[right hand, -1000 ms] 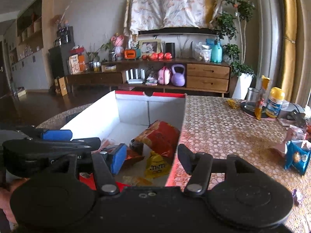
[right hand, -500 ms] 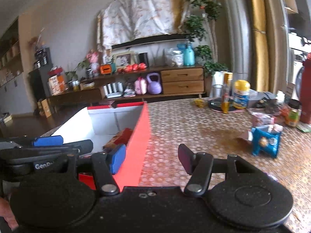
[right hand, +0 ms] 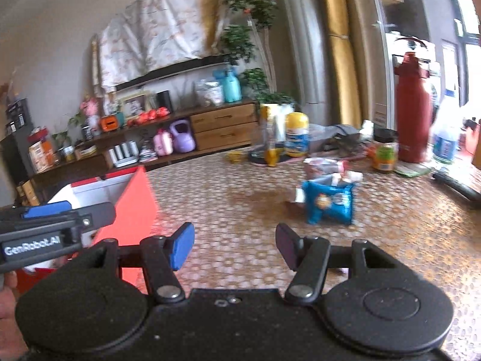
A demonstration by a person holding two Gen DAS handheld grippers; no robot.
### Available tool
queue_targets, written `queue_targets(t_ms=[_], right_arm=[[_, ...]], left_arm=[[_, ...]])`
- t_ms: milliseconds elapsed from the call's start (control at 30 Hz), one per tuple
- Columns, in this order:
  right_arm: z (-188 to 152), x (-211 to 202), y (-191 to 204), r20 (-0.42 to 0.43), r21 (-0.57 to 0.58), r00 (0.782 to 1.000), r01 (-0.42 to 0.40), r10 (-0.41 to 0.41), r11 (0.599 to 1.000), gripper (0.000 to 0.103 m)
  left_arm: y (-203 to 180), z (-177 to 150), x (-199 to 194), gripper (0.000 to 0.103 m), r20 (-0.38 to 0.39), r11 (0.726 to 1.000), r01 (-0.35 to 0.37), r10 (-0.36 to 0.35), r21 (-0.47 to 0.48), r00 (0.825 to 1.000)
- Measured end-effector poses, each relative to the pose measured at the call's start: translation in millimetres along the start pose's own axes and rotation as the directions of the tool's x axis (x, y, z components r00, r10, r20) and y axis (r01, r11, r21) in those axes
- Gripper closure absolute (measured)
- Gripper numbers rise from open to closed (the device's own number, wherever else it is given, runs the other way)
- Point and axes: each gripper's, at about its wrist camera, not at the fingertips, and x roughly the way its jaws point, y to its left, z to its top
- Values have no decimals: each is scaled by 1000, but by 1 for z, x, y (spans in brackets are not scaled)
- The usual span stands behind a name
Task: Organize snacks
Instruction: 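Move both tools back to the remaining snacks, then grasp the blue cookie bag with the left tool while the right tool grasps the purple candy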
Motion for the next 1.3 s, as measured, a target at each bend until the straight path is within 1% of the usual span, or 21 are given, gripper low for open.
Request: queue_targets(t_ms=[233, 433, 533, 767, 1000, 1167, 1233, 1300], right_arm=[[-5, 7, -41, -7, 36, 997, 82, -82, 996, 44], [-15, 26, -74, -52, 39, 988, 149, -147, 988, 44], [-20, 41, -87, -87, 31, 983, 166, -163, 986, 44], [-31, 66, -100, -139, 8, 978, 160, -157, 987, 45], [-34, 77, -103, -139, -28, 981, 133, -136, 991, 47], [-35, 82, -104, -131, -61, 984, 113, -120, 992, 49], [-37, 83, -105, -129, -76, 985, 108, -117, 991, 54], [-39, 85, -106, -136, -74, 985, 101, -110, 992, 57]], left_arm=[[-27, -1, 22, 35, -27, 998, 51, -50, 33, 998], [-42, -5, 42, 35, -63, 995, 82, -79, 53, 995], [-46, -6, 54, 35, -78, 994, 95, -91, 57, 993], [-59, -5, 88, 35, -111, 990, 128, -121, 58, 986], [-83, 3, 128, 35, -126, 981, 184, -175, 64, 976], [-107, 9, 158, 35, -155, 968, 243, -230, 67, 961], [-117, 10, 170, 35, -176, 961, 270, -256, 61, 951], [-128, 10, 182, 35, -200, 954, 294, -277, 62, 940]])
